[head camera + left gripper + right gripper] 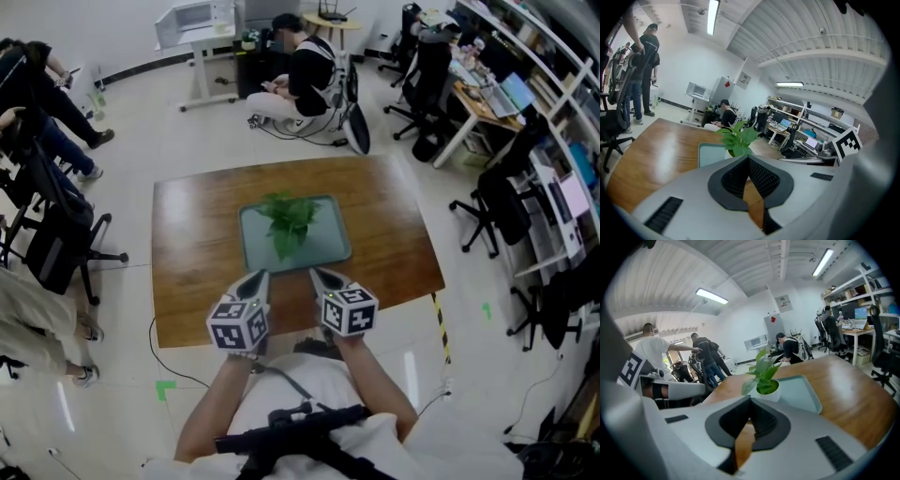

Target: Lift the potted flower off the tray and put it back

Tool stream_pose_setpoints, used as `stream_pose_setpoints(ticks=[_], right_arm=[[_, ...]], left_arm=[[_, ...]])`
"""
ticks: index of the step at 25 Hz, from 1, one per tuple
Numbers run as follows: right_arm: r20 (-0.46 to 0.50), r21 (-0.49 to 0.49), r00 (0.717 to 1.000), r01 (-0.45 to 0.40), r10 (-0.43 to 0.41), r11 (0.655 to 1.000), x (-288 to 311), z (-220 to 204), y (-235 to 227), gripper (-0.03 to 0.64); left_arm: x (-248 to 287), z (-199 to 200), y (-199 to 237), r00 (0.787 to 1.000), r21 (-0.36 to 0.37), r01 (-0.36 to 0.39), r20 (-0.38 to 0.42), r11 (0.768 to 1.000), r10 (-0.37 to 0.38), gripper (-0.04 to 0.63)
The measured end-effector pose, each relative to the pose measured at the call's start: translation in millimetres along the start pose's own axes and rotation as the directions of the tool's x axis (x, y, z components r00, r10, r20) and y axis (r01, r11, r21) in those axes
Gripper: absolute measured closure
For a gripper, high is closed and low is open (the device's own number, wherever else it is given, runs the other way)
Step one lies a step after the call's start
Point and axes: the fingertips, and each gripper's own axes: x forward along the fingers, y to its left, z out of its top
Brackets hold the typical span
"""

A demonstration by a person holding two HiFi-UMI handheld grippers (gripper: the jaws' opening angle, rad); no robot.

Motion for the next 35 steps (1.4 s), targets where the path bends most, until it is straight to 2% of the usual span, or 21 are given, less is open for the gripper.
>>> stream_pose_setpoints(ticks=[12, 35], right_arm=[[0.027, 0.001, 0.999, -0.03, 0.03, 1.0, 4, 14, 4, 0.618], [0.026, 0.006, 0.999, -0.024, 0.024, 1.0, 3, 11, 0, 0.618]], left_arm=[[-12, 3, 18, 0.999, -0.025, -0.048, 0.021, 0.999, 0.048, 0.6], [-9, -2, 13, 0.999, -0.02, -0.038, 0.015, 0.999, 0.038, 0.6]])
